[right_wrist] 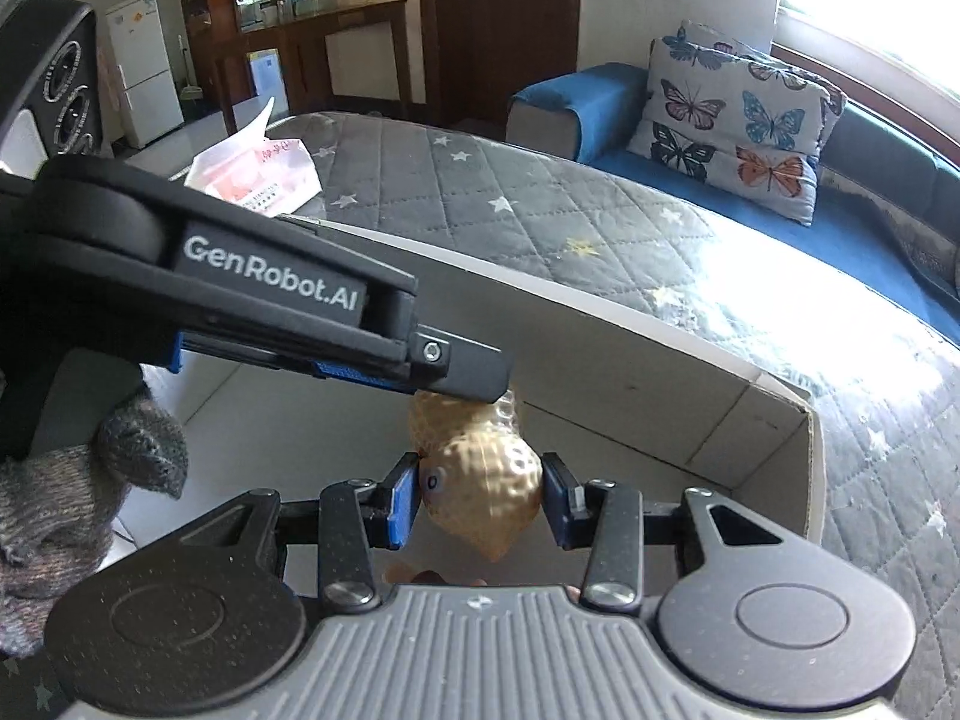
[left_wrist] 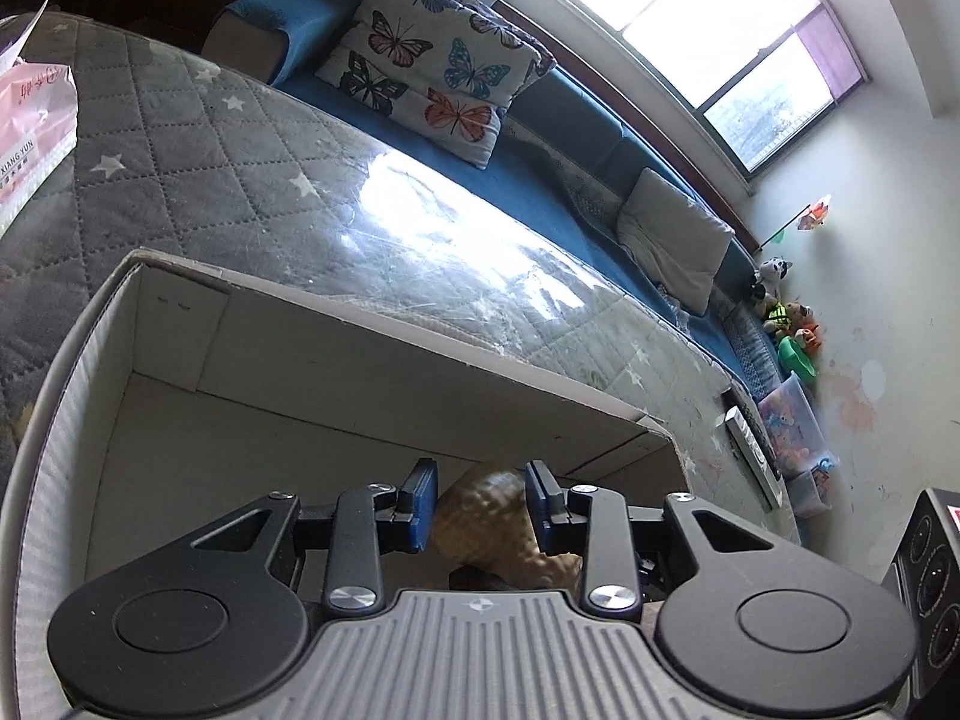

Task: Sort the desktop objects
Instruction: 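Lower the peanut toy into the box beside the doll and release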

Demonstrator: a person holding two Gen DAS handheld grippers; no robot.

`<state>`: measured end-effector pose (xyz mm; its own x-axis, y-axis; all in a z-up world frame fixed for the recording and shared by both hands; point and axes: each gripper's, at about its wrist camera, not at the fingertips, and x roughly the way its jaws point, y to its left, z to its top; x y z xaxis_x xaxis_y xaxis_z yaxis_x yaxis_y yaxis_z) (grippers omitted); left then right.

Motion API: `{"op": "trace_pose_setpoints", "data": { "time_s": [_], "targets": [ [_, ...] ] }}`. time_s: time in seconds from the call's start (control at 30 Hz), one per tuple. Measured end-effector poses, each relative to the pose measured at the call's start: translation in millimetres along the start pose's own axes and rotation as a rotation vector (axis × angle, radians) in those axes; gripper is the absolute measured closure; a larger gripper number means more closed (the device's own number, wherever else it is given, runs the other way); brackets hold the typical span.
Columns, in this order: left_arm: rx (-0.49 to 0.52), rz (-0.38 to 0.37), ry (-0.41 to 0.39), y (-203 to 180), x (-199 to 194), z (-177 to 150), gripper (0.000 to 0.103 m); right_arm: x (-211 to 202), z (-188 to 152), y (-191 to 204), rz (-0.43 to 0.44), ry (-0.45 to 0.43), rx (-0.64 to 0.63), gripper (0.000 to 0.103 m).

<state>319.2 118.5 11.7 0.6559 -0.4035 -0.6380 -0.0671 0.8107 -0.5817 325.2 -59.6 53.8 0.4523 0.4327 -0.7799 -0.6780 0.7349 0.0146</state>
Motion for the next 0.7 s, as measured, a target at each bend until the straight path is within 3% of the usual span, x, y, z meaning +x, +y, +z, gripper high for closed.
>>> {"op": "trace_pose_setpoints", "data": {
  "time_s": [0.27, 0.7],
  "targets": [
    [0.013, 0.001, -0.002, -2.7, 0.2, 0.6, 0.069, -0.5, 0.5, -2.1, 0.005, 0.008, 0.009, 0.060],
    [0.063, 0.007, -0.036, -10.7, -19.0, -10.3, 0.069, -24.6, -3.8, 1.4, -0.042, -0.068, -0.025, 0.056]
  ]
}}
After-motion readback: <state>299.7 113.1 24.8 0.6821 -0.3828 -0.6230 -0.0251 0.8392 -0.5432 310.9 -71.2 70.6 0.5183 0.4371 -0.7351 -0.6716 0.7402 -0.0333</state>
